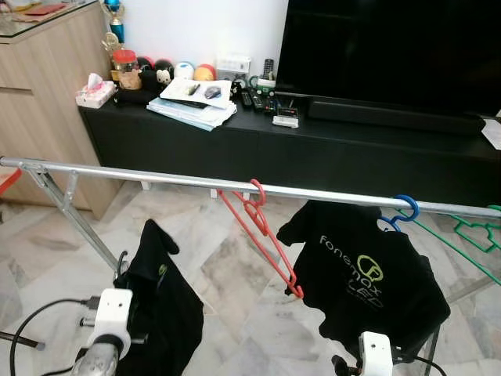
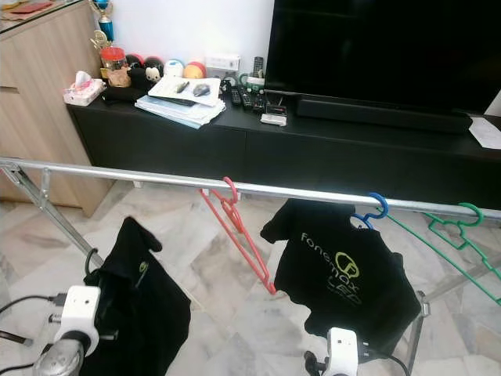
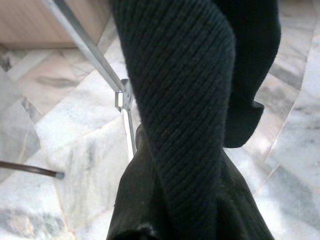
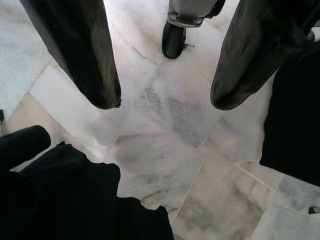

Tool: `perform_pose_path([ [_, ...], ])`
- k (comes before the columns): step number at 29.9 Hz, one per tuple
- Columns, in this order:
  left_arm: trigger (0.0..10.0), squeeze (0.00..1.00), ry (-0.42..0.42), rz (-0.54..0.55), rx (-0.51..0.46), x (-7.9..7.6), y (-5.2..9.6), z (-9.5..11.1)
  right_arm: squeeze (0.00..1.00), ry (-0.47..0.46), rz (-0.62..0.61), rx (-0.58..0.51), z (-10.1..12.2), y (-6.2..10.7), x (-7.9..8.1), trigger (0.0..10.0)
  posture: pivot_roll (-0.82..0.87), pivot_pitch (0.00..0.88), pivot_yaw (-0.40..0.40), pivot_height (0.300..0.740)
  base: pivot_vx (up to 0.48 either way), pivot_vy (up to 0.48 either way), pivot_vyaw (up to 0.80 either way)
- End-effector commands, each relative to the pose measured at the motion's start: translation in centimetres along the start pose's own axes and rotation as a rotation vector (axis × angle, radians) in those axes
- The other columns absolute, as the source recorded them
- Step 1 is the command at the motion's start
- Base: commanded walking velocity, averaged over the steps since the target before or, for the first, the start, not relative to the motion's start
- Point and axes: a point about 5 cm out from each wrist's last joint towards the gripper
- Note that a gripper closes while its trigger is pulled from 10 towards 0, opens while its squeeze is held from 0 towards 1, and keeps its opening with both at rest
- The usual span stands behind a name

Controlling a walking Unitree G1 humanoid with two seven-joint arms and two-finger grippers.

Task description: Hang hanger

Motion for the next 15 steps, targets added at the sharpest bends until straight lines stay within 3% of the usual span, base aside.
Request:
perform_pose_path([
  [1, 10.0, 0.00, 0.039, 0.016, -0.073, -0.1, -0.3, 1.3, 0.00, -0.011, -0.007, 0.006, -0.2, 0.0, 0.0, 10.0, 0.12, 0.063, -0.063, 0.740, 0.000, 0.000, 0.00],
  [5, 10.0, 0.00, 0.121, 0.001, -0.191, -1.1, 0.0, 2.9, 0.00, -0.013, -0.009, 0.007, -0.1, 0.0, 0.0, 10.0, 0.12, 0.074, -0.058, 0.740, 0.000, 0.000, 0.00],
  [15, 10.0, 0.00, 0.171, -0.025, -0.240, -2.1, 2.0, 2.8, 0.00, -0.006, -0.010, 0.006, 0.0, 0.0, -0.1, 10.0, 0.12, 0.090, -0.066, 0.740, 0.000, 0.000, 0.00],
])
Point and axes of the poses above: a point about 5 cm out from each wrist's last joint towards the gripper, its own y axis pointing back from the gripper into the wrist, its own z axis along the axis of the wrist's last joint, x = y × z, and after that the axes turned 2 degrees about y, right-handed
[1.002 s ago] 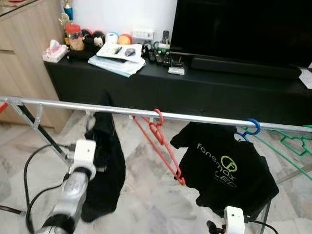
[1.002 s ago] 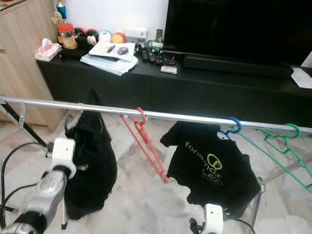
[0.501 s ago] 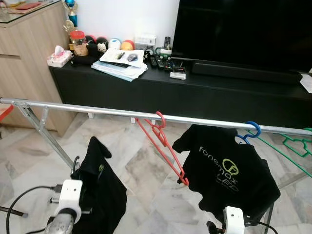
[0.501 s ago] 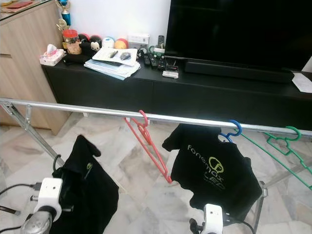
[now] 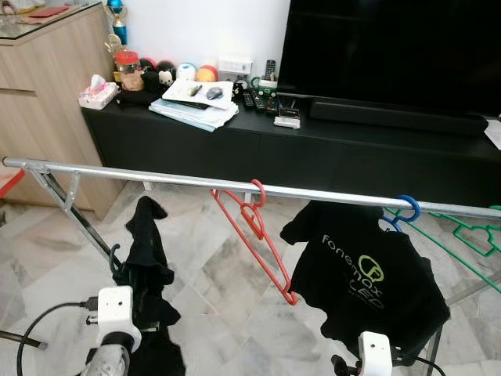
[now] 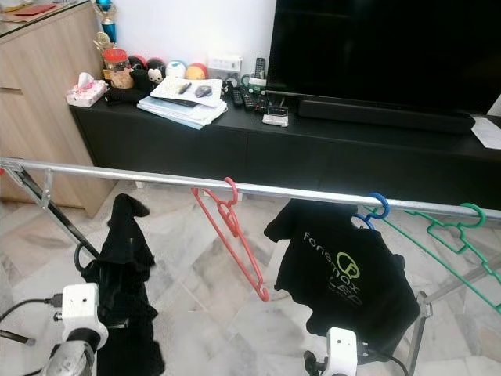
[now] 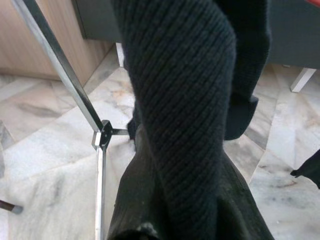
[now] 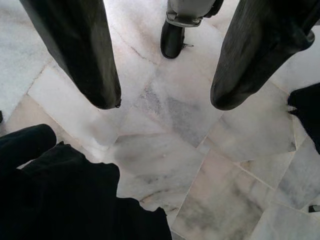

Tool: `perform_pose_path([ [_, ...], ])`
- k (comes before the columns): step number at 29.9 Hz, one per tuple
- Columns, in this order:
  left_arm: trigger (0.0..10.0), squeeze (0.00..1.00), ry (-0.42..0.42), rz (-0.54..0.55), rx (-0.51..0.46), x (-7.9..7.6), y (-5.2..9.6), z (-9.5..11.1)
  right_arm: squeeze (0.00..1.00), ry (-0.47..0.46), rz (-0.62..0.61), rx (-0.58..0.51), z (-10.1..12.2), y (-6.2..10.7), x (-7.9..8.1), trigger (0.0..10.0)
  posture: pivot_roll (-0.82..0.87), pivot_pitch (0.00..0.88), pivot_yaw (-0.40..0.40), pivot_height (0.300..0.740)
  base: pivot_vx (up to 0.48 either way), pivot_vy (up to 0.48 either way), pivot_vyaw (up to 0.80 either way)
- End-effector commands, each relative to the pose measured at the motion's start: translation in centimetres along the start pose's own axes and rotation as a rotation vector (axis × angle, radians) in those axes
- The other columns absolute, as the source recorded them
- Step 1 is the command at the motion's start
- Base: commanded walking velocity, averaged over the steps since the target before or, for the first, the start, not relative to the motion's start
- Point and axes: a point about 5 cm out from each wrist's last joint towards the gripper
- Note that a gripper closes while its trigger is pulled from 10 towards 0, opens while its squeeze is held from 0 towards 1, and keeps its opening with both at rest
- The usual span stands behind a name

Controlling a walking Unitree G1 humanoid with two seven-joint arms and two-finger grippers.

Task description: Hang hanger

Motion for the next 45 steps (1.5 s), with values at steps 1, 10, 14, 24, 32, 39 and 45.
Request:
perform_pose_path([
  [1, 10.0, 0.00, 0.010, -0.017, -0.033, -0.3, 0.1, 0.8, 0.00, -0.001, -0.008, 0.007, 0.0, 0.0, -0.3, 10.0, 0.12, 0.090, -0.066, 0.740, 0.000, 0.000, 0.00],
  [10, 10.0, 0.00, 0.025, -0.031, -0.024, -0.7, 0.1, 1.4, 0.00, 0.005, -0.005, 0.008, 0.0, 0.0, -0.3, 10.0, 0.12, 0.092, -0.061, 0.740, -0.265, 0.000, 0.00],
  [14, 10.0, 0.00, 0.027, -0.035, -0.023, -0.8, 0.0, 1.7, 0.00, 0.003, -0.005, 0.008, 0.0, 0.0, -0.3, 10.0, 0.12, 0.092, -0.059, 0.740, -0.278, 0.000, 0.00],
  [24, 10.0, 0.00, 0.031, -0.046, -0.006, -1.1, 0.2, 1.6, 0.00, 0.001, -0.002, 0.007, -0.1, 0.0, -0.2, 10.0, 0.12, 0.086, -0.054, 0.740, -0.279, 0.000, 0.00],
  [32, 10.0, 0.00, 0.030, -0.052, 0.006, -1.2, 0.4, 1.6, 0.00, 0.001, 0.001, 0.008, -0.2, 0.1, -0.2, 10.0, 0.13, 0.078, -0.050, 0.740, -0.279, 0.000, 0.00],
  [39, 10.0, 0.00, 0.030, -0.059, 0.010, -1.4, 0.4, 1.6, 0.00, 0.003, 0.001, 0.011, -0.3, 0.1, -0.2, 10.0, 0.13, 0.072, -0.049, 0.740, -0.280, 0.000, 0.00],
  [45, 10.0, 0.00, 0.030, -0.061, 0.012, -1.4, 0.4, 1.7, 0.00, 0.000, -0.001, 0.010, -0.3, 0.1, -0.2, 10.0, 0.13, 0.075, -0.049, 0.740, -0.279, 0.000, 0.00],
])
Point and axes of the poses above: a point about 5 cm out from each wrist's last joint towards the gripper, its own y axis pointing back from the gripper into the wrist, its own z axis along the axis of the wrist's last joint, x = y × z, and after that the axes turned 2 degrees about y, right-handed
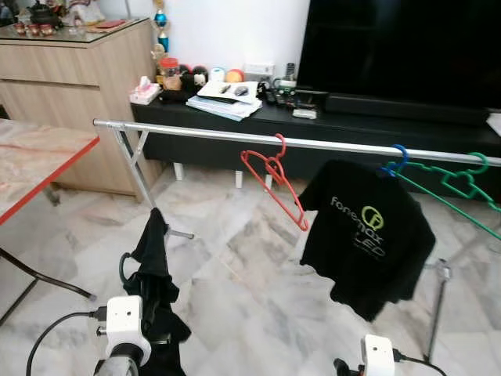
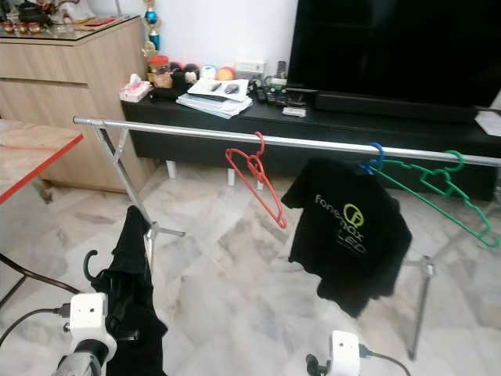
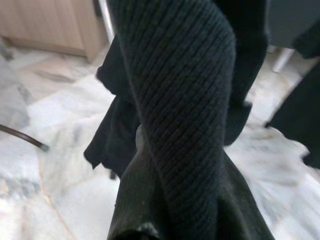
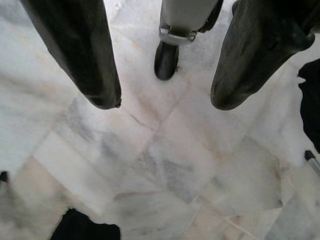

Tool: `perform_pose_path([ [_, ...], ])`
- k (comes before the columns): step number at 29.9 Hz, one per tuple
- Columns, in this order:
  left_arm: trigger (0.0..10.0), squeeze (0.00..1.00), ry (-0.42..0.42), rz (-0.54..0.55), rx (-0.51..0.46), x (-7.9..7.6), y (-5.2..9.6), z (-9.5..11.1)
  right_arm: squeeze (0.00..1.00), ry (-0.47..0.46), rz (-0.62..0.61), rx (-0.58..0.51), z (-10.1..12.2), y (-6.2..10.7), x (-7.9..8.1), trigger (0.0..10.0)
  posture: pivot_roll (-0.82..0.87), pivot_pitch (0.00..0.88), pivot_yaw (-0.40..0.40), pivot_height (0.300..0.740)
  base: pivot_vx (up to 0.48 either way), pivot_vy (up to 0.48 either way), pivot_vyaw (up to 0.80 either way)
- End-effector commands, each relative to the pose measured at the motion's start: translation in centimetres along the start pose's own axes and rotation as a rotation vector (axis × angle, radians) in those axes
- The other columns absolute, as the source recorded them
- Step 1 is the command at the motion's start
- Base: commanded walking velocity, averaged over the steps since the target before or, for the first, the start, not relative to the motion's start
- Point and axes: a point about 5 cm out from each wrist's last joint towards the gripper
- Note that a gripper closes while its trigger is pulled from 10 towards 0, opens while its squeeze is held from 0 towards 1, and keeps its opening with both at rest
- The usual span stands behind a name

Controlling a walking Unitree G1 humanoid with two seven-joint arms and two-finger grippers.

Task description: Hang hanger

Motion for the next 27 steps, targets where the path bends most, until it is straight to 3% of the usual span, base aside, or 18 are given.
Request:
perform_pose_path([
  [1, 10.0, 0.00, -0.001, -0.005, -0.035, -0.07, -0.23, 0.88, 0.00, -0.001, -0.006, 0.002, -0.04, 0.02, -0.09, 10.0, 0.13, 0.078, -0.049, 0.740, -0.274, 0.000, 0.00],
  [27, 10.0, 0.00, 0.002, -0.013, -0.032, -0.33, -0.24, 1.10, 0.00, -0.002, -0.010, 0.000, 0.19, -0.03, -0.09, 10.0, 0.13, 0.099, -0.055, 0.740, -0.279, 0.000, 0.00],
])
Point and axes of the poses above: a point about 5 cm out from each wrist's last joint towards the gripper, its own y axis pointing back from the gripper into the wrist, its own z axis along the axis of the wrist's last joint, x = y × z, and after that the axes turned 2 degrees about y, right-handed
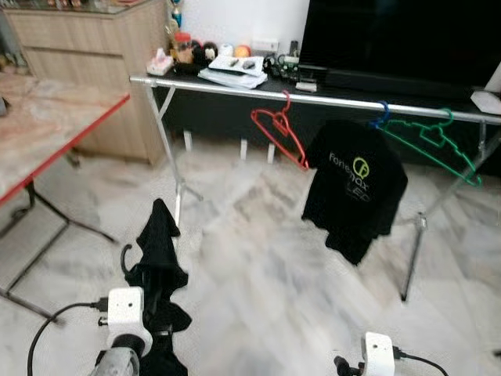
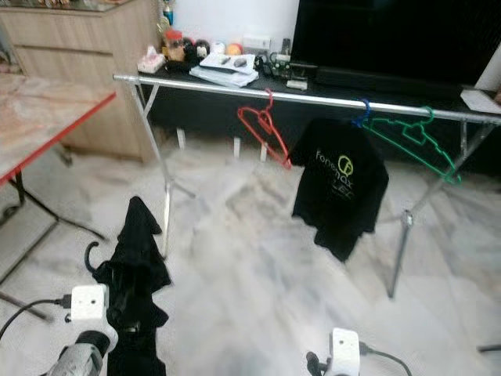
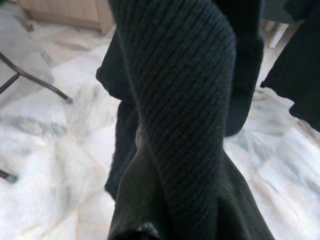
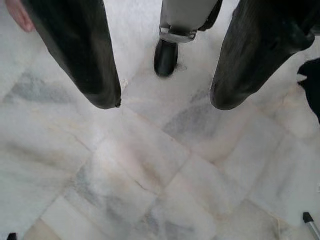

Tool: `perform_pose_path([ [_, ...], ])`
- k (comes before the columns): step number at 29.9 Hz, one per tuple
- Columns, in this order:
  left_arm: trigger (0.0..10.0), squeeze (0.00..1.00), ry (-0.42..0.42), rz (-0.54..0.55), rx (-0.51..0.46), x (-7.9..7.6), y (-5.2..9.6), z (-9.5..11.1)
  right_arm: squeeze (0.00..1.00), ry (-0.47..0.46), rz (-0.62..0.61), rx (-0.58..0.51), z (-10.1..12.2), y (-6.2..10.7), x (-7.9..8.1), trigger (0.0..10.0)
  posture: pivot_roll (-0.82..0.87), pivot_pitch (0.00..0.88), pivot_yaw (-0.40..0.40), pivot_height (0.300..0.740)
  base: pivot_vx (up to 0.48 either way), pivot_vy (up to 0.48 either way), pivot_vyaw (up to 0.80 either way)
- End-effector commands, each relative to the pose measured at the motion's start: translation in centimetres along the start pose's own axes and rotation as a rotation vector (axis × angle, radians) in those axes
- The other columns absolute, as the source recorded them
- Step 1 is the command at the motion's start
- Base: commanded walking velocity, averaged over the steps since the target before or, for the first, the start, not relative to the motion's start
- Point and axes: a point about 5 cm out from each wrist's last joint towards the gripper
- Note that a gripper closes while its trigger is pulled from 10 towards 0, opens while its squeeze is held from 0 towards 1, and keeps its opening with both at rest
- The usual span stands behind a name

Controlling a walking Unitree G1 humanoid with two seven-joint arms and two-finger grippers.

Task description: Hang hanger

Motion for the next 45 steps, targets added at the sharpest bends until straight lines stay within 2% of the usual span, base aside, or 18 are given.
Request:
perform_pose_path([
  [1, 10.0, 0.00, 0.004, -0.012, -0.035, -0.35, -0.19, 0.78, 0.00, 0.002, -0.007, -0.006, 0.28, 0.01, -0.27, 10.0, 0.13, 0.101, -0.055, 0.740, -0.281, 0.000, 0.00],
  [28, 10.0, 0.00, 0.007, -0.033, -0.030, -0.77, -0.23, 0.96, 0.00, 0.000, -0.006, -0.008, 0.26, 0.02, -0.27, 10.0, 0.13, 0.106, -0.054, 0.740, -0.279, 0.000, 0.00],
  [45, 10.0, 0.00, -0.004, -0.078, -0.024, -1.27, -0.57, 1.33, 0.00, -0.003, -0.004, -0.014, 0.29, 0.02, -0.23, 10.0, 0.14, 0.104, -0.055, 0.740, 0.000, 0.000, 0.00],
])
Point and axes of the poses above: a point about 5 cm out from each wrist's last joint towards the gripper, its own y axis pointing back from the gripper into the wrist, its own z axis along the axis of the wrist's last joint, x = y × z, and after that the axes turned 2 degrees about y, right-handed
